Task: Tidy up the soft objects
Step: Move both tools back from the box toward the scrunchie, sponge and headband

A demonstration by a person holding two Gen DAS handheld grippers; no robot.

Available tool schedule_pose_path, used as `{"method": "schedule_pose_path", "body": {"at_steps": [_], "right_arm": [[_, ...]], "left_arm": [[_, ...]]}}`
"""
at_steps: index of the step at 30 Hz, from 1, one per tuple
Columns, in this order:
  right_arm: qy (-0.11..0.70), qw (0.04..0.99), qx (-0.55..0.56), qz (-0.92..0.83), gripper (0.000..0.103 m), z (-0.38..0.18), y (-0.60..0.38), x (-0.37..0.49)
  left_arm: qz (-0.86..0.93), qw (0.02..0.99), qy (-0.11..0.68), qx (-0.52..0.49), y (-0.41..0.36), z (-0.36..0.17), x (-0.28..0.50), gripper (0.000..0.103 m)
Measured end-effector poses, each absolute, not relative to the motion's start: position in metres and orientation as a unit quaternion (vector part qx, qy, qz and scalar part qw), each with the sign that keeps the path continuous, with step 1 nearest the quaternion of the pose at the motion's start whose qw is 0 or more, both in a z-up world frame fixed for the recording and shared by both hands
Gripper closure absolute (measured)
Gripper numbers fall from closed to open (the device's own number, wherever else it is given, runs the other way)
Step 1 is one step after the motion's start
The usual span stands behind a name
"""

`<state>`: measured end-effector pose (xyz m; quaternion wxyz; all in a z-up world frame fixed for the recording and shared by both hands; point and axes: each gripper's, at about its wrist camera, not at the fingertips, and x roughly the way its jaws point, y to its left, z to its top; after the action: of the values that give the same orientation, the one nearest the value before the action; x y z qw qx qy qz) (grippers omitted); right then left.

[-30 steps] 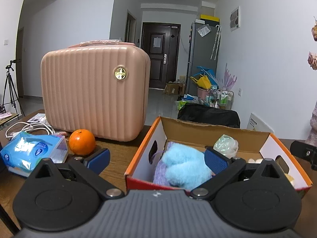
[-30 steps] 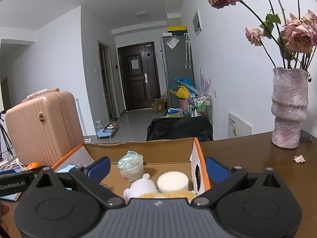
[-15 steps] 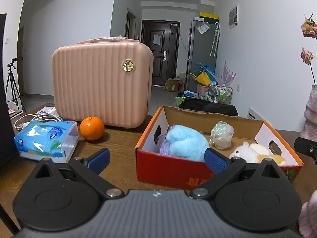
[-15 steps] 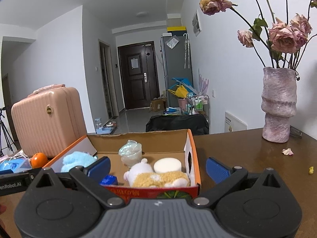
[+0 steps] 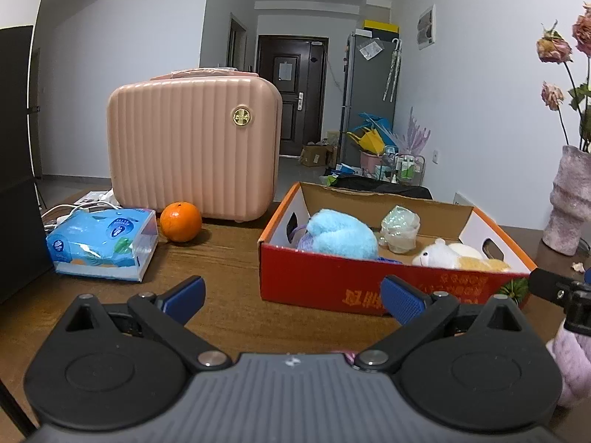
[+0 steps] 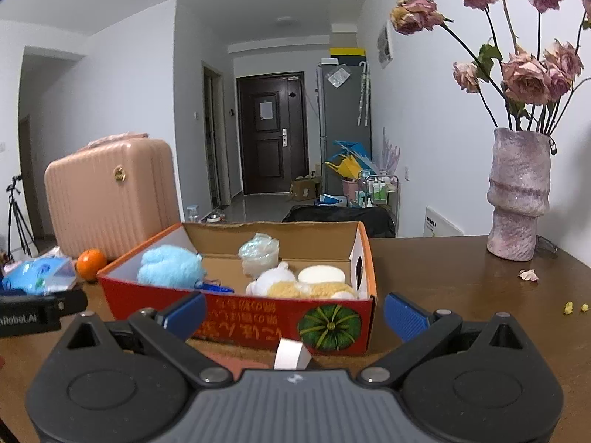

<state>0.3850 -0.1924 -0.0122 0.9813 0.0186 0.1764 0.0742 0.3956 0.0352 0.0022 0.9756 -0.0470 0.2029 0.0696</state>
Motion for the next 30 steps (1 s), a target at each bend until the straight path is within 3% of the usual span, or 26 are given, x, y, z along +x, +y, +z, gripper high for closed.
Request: {"method": "schedule_pose_path", "body": {"at_steps": [30], "right_arm": [[0.204, 0.973, -0.013, 0.106, 0.0, -0.031, -0.199, 0.306]], "left_arm": [[0.023, 0.969, 0.245, -0.03, 0.033, -0.012, 0.32, 0.0]]}}
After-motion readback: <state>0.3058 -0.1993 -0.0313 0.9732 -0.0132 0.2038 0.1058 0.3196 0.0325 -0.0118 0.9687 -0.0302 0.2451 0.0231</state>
